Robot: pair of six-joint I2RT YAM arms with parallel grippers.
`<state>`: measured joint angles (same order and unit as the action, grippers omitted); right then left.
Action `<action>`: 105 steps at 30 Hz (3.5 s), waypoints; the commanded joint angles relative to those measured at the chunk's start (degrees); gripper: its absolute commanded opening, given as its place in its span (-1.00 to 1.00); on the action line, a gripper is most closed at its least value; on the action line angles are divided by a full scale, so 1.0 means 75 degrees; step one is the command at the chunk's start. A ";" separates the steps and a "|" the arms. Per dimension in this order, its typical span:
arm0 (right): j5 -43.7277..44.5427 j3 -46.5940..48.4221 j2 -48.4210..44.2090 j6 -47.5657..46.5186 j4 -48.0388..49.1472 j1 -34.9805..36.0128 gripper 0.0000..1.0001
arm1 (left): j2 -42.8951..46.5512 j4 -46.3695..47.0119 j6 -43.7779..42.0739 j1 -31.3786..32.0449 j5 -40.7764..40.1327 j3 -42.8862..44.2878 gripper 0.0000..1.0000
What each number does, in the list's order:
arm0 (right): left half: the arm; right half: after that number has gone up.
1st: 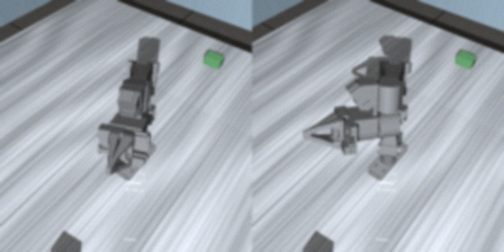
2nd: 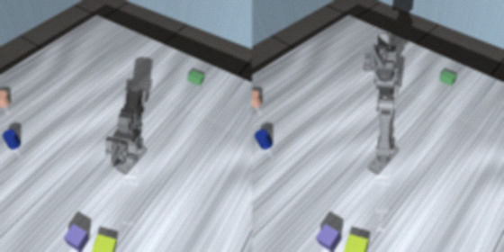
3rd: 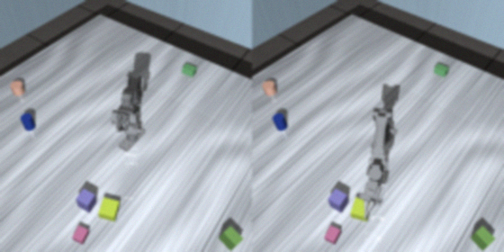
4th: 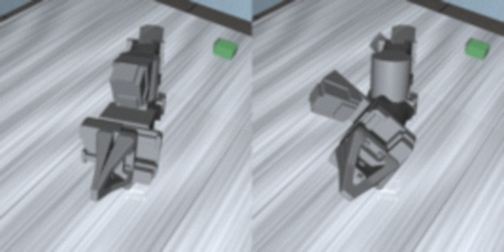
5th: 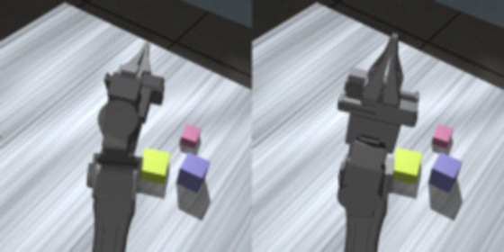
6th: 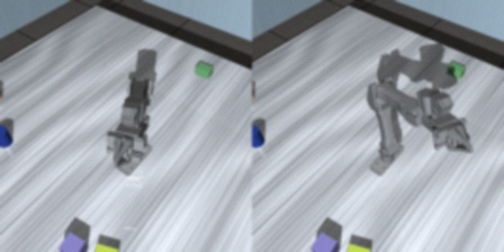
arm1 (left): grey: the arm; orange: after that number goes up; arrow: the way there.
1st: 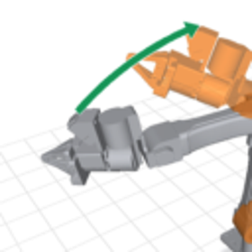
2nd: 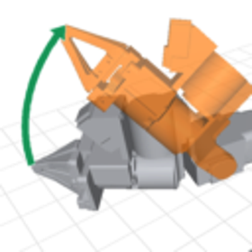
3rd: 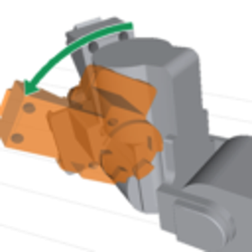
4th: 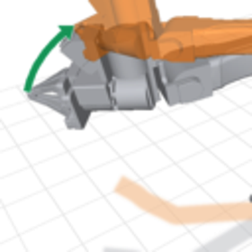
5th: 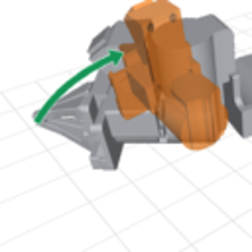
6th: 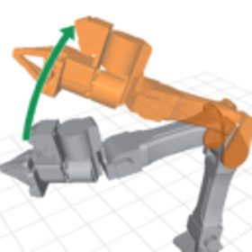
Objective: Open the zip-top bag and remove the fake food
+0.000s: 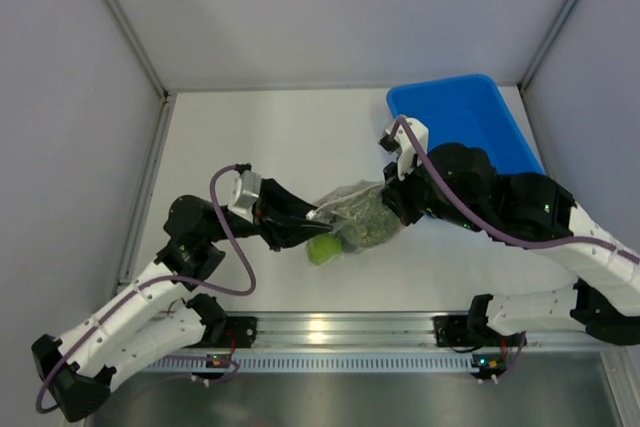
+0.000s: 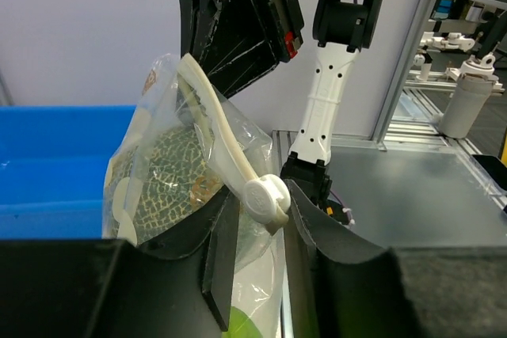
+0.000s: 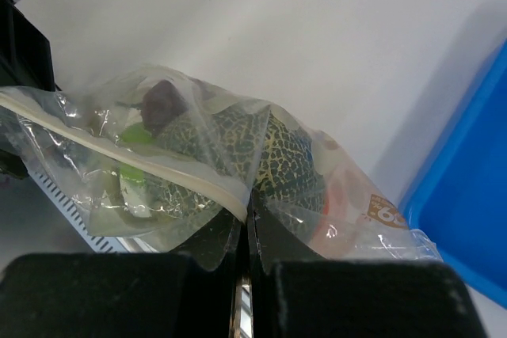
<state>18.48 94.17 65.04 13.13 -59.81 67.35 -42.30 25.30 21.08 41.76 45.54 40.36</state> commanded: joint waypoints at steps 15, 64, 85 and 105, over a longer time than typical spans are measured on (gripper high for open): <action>0.0138 -0.0111 -0.0398 0.0183 0.0334 -0.0285 -1.00 | 0.0577 0.0412 -0.0596 0.0210 -0.1020 -0.0225 -0.49; -0.4444 -0.1599 -0.1324 -0.2722 0.3308 -0.0355 -0.03 | -0.0289 -0.1709 -0.1990 0.0198 -0.0834 0.0841 -1.00; -0.3965 -0.1845 -0.0445 -0.4492 0.4166 -0.0355 -0.10 | -0.0793 -0.1908 -0.1721 0.0198 -0.0225 0.1275 -1.00; -0.3672 -0.2044 -0.0292 -0.4879 0.3909 -0.0355 -1.00 | -0.0793 -0.1908 -0.1651 0.0198 -0.0259 0.1404 -1.00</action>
<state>-11.46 78.83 63.48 -21.96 -31.33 65.12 -49.04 7.18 8.12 42.96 42.13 47.27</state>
